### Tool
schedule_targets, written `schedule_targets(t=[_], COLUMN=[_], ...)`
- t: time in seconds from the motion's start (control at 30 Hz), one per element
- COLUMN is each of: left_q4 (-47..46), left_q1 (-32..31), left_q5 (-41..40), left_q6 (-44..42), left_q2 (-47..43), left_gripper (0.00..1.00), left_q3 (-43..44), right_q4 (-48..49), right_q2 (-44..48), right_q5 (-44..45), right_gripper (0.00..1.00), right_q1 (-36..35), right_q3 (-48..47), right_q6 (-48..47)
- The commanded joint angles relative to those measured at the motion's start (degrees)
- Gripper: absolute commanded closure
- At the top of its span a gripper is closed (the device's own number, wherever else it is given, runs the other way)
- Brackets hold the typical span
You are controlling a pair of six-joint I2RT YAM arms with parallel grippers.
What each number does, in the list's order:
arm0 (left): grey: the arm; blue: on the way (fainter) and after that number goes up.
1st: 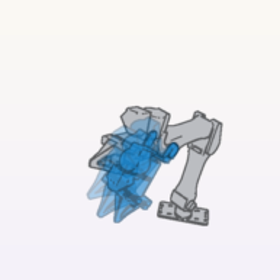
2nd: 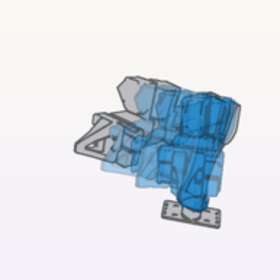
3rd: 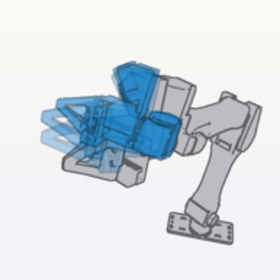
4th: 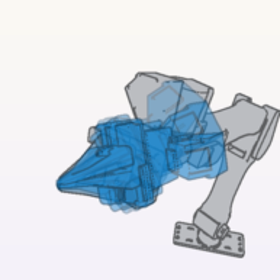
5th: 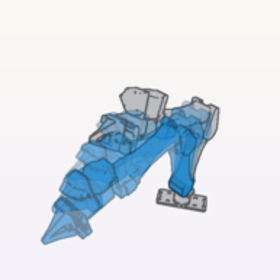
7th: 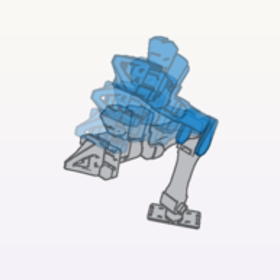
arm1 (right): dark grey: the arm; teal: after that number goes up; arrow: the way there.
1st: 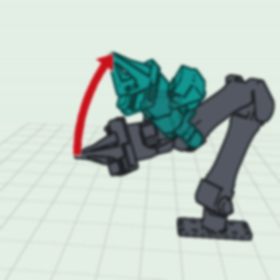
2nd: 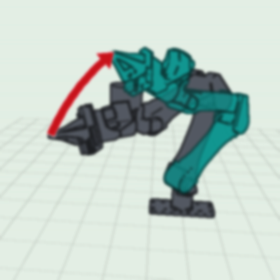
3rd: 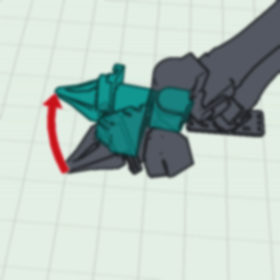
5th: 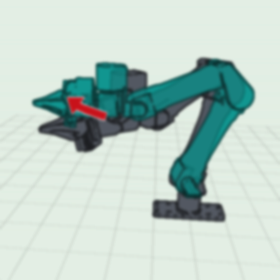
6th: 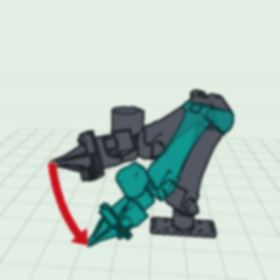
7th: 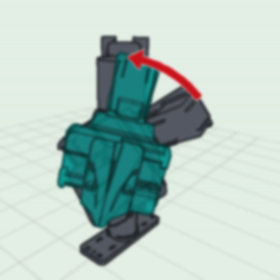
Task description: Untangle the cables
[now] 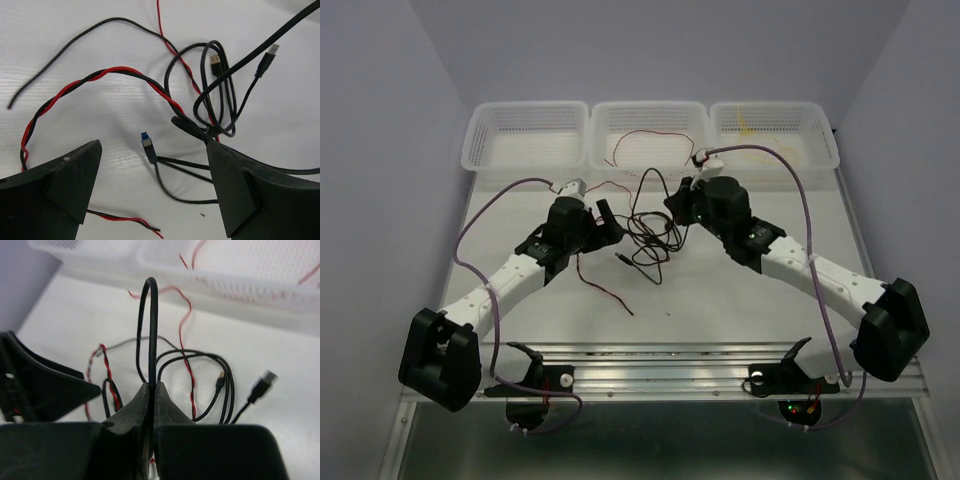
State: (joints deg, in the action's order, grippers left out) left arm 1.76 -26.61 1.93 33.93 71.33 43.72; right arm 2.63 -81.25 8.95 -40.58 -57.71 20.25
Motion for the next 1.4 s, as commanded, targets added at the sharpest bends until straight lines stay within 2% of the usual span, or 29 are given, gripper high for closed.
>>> schedule_targets(t=[0.0,0.13,0.3,0.47,0.6,0.73,0.97,1.03,1.13,1.37], left_q4=[-3.25,-3.6,-4.31,-4.92,-4.92,-5.1,-13.26,-14.5,-14.86,-15.82], left_q1=[-0.2,-0.28,-0.28,-0.28,-0.28,-0.28,-0.72,-0.99,-0.99,-0.9], left_q5=[1.76,2.55,4.21,6.15,10.98,13.62,23.98,23.64,18.82,9.41], left_q6=[-1.06,-1.06,-1.06,-2.29,-3.78,-4.23,-2.64,-1.68,0.6,10.53], left_q2=[-3.48,-3.92,-3.92,-4.27,-5.41,-10.14,-9.81,-9.98,-9.98,-7.35], left_gripper=[0.01,0.01,0.01,0.01,0.01,0.01,0.01,0.01,0.01,0.01], left_q3=[-0.92,-1.54,-2.06,-1.98,-1.98,-3.47,-5.49,-6.37,-6.37,-2.07], right_q4=[7.74,7.74,4.76,5.45,5.19,4.4,5.36,5.28,5.19,4.84], right_q2=[7.67,11.98,14.19,15.69,14.9,13.58,13.23,13.31,13.93,15.42], right_q5=[-3.23,-1.93,5.71,4.85,4.32,6.34,6.16,7.22,6.7,3.45], right_gripper=[0.99,0.99,0.99,0.99,0.99,0.99,0.99,0.99,0.99,0.99], right_q1=[-0.38,-0.38,-0.38,-0.38,-0.38,-0.38,-0.38,-0.38,-0.38,-0.38], right_q3=[-5.83,-5.83,-3.2,0.14,-0.38,0.06,-0.03,-0.55,-0.56,0.76], right_q6=[-4.08,-4.96,-6.97,-8.21,-10.14,-10.23,-7.69,-7.24,-7.15,-7.24])
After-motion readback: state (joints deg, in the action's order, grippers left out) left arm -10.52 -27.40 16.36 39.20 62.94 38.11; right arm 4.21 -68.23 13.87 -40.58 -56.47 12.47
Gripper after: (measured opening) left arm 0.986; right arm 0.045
